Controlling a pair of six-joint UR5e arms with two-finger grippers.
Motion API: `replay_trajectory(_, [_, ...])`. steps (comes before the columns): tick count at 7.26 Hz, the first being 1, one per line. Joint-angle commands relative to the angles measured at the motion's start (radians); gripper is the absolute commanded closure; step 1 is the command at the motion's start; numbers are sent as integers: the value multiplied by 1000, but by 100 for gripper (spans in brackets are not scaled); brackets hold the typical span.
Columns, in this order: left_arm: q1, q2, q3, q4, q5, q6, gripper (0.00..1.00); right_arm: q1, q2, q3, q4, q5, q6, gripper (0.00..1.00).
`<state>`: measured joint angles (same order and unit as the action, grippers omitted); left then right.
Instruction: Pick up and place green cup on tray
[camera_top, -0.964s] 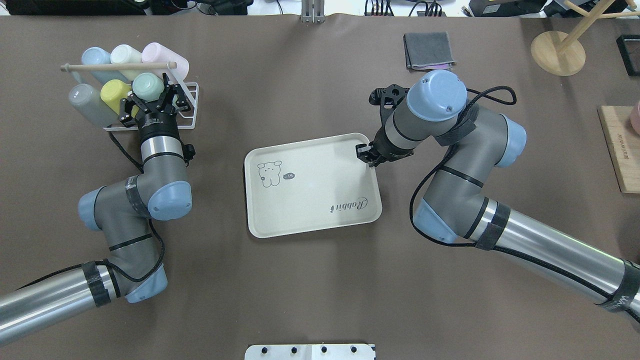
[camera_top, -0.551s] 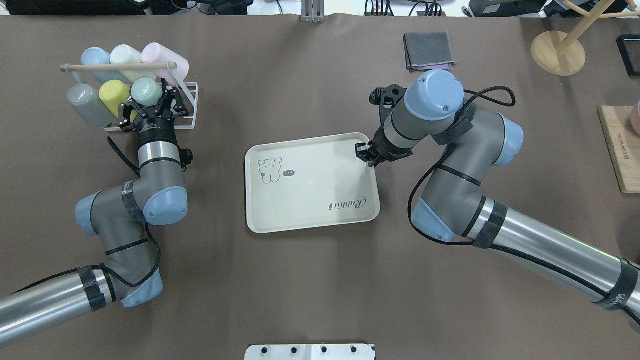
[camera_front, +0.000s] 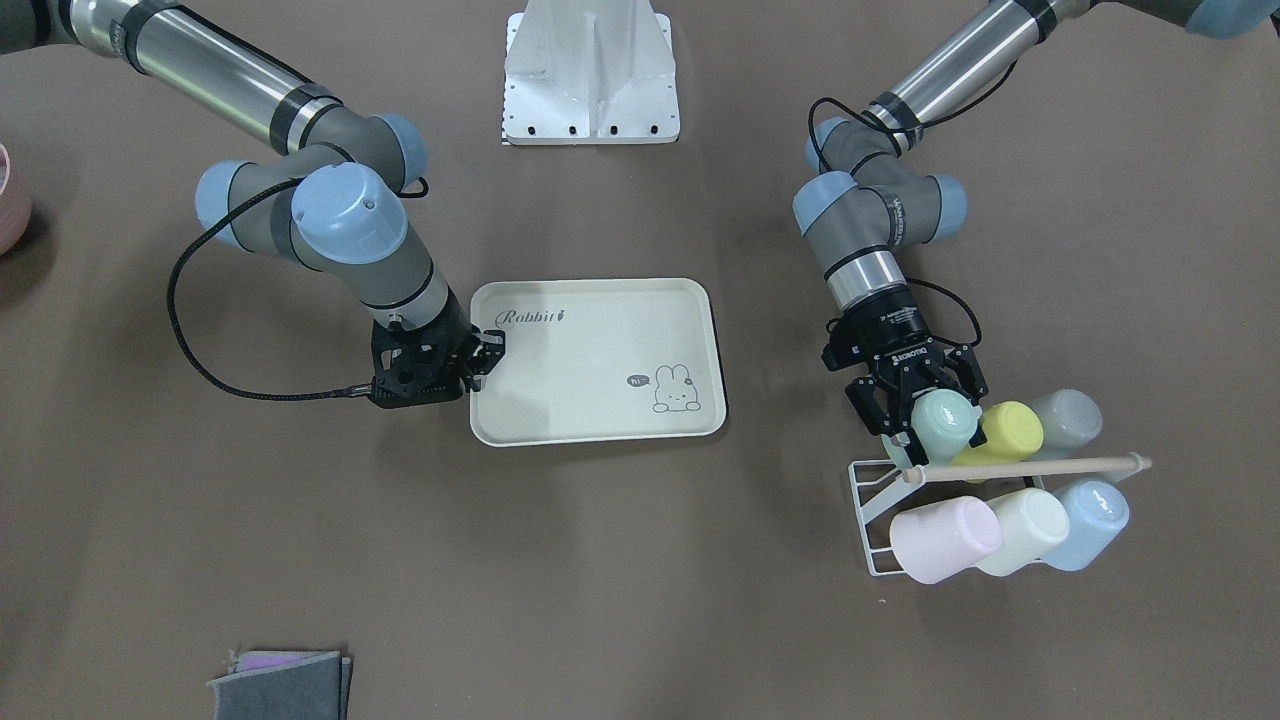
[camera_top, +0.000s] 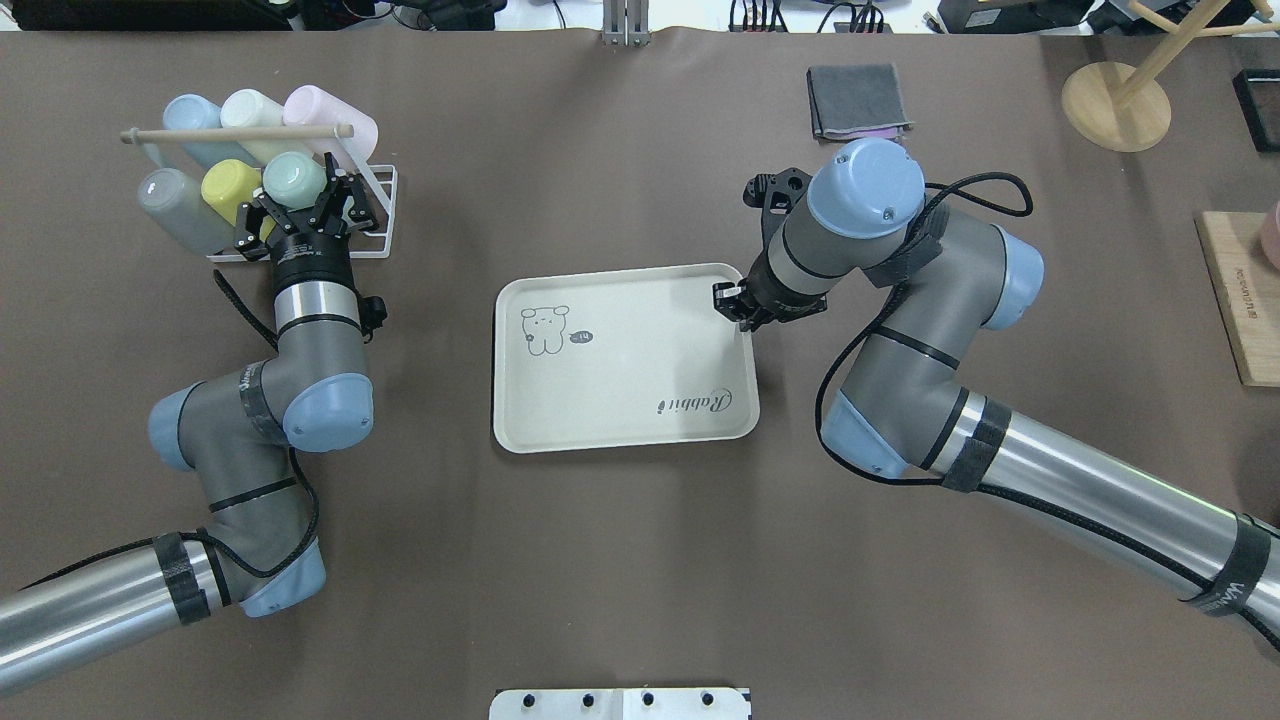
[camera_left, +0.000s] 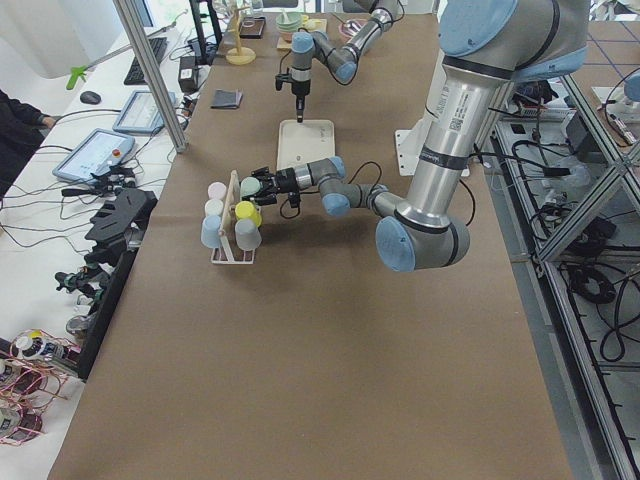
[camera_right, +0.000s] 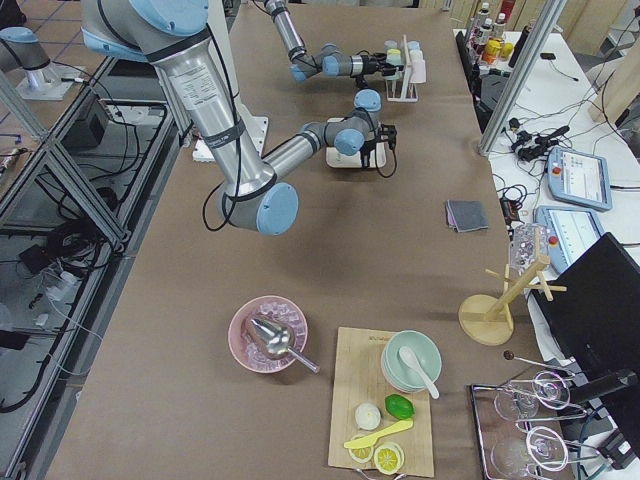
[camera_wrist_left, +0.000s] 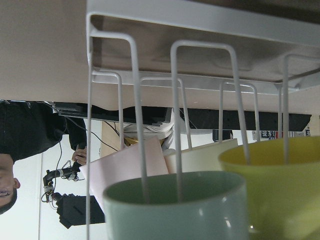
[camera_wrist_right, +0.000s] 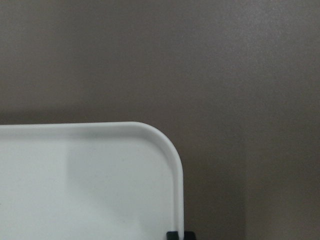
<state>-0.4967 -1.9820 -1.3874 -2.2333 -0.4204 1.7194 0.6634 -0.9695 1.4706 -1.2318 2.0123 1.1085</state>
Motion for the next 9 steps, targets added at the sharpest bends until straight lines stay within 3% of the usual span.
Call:
replay_trajectory(1, [0,0,-44,-2,0,60,82,1,0,-9,2,-1,4,100])
replay_trajectory(2, [0,0,-60,-5,0,78,82,1,0,-9,0,-1,5,86])
replay_trajectory(3, [-5,0,-62,-29,2,80,82,1,0,-9,2,0,22,56])
replay_trajectory(4, [-6,8,-62,-63,17,112,82,-1,-1,-7,3,0,36,34])
replay_trajectory(6, [-38,15,-76,-242,18,254,85,15,-5,0,-5,2,22,0])
replay_trajectory(8, [-98,14,-186,-273,2,356,94,96,-21,5,-15,63,10,0])
replay_trajectory(9, [-114,8,-262,-270,-82,367,96,151,-49,11,-27,98,-51,0])
